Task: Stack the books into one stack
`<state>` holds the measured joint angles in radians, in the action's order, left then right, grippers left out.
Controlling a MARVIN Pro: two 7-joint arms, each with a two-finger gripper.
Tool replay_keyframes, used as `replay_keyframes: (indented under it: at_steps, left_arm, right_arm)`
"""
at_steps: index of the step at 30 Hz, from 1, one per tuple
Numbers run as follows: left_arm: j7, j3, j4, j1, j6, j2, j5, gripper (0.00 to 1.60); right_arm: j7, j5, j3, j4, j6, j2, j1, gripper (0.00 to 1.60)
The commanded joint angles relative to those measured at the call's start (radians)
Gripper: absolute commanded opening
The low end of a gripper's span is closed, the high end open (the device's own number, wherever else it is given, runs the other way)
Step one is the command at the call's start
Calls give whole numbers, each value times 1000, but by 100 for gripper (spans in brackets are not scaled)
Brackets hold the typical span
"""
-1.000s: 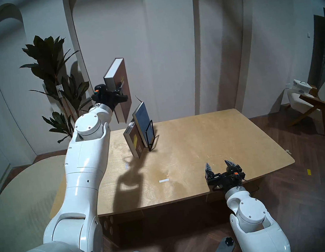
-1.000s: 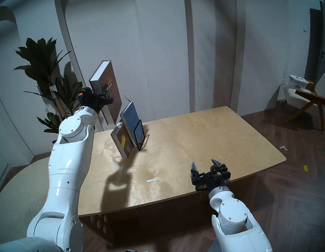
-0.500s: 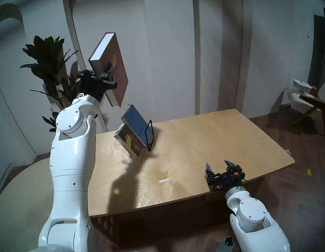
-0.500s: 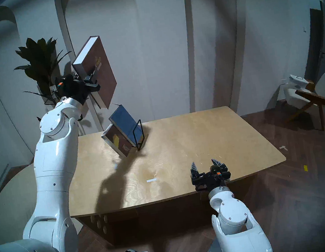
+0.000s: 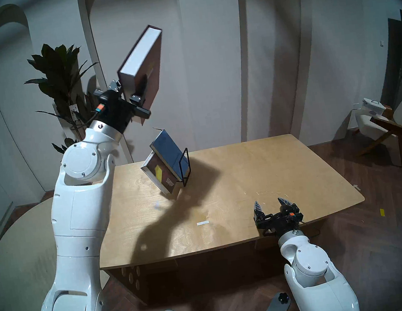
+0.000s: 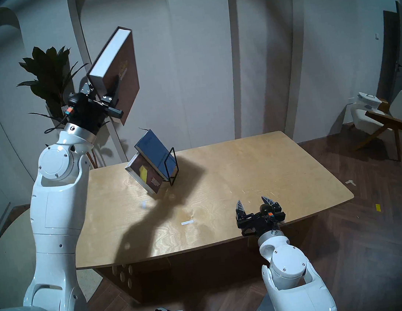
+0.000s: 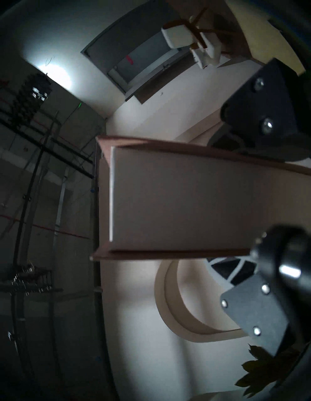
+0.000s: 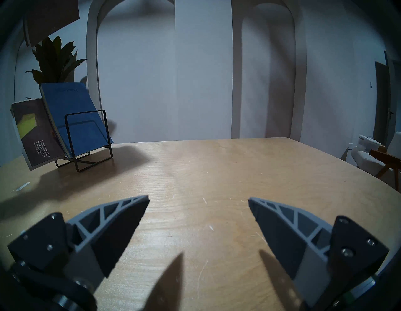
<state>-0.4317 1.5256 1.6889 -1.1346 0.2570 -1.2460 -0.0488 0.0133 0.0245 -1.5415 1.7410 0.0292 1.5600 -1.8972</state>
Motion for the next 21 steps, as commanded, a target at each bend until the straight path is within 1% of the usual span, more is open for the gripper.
replay_keyframes:
  at_steps: [1, 2, 3, 4, 5, 6, 7, 8, 9, 10, 11, 12, 13, 14, 15, 16, 17, 20, 21]
  left_arm:
    - [-8, -43, 102, -111, 64, 69, 138, 0]
    - [-4, -42, 115, -134, 74, 78, 164, 0]
    - [1, -43, 132, -163, 80, 101, 216, 0]
    - [6, -38, 133, -169, 87, 109, 237, 0]
    - [6, -38, 133, -169, 87, 109, 237, 0]
    - [13, -32, 148, -198, 92, 117, 262, 0]
    - [28, -22, 163, -219, 95, 136, 322, 0]
    - [28, -22, 163, -219, 95, 136, 322, 0]
    - [38, -11, 175, -242, 99, 143, 344, 0]
    - [60, 4, 188, -262, 97, 154, 401, 0]
    - [70, 14, 197, -278, 99, 158, 425, 0]
    - [70, 14, 197, -278, 99, 158, 425, 0]
    - [88, 27, 209, -300, 98, 161, 459, 0]
    - [97, 32, 210, -306, 96, 164, 480, 0]
    - [117, 46, 226, -337, 90, 163, 515, 0]
    - [128, 46, 222, -333, 85, 162, 541, 0]
    - [147, 50, 233, -358, 87, 163, 583, 0]
    - [180, 46, 242, -397, 80, 157, 659, 0]
    - [184, 43, 240, -406, 78, 155, 672, 0]
  right_arm:
    - [-1, -1, 1, 16, 5, 0, 8, 160]
    - [-1, -1, 1, 16, 5, 0, 8, 160]
    - [-1, -1, 1, 16, 5, 0, 8, 160]
    - [-1, -1, 1, 15, 5, 0, 9, 160]
    - [-1, -1, 1, 15, 5, 0, 9, 160]
    - [-1, -1, 1, 15, 5, 0, 9, 160]
    - [-1, -1, 1, 16, 6, 0, 9, 160]
    - [-1, -1, 1, 16, 6, 0, 9, 160]
    - [-1, -1, 1, 16, 6, -1, 9, 160]
    - [-1, -1, 1, 16, 6, -1, 9, 160]
    - [-1, -1, 1, 17, 6, -1, 9, 160]
    - [-1, -1, 1, 17, 6, -1, 9, 160]
    - [-1, -1, 1, 17, 6, -1, 8, 160]
    - [-1, -1, 1, 18, 6, -1, 8, 160]
    - [-1, -1, 1, 19, 6, -1, 8, 160]
    - [-1, -1, 1, 19, 7, -1, 8, 160]
    - [-1, -1, 1, 20, 7, -1, 7, 160]
    - [27, -7, -26, 33, 13, -3, 0, 160]
    - [49, -23, -40, 44, 26, -6, -5, 160]
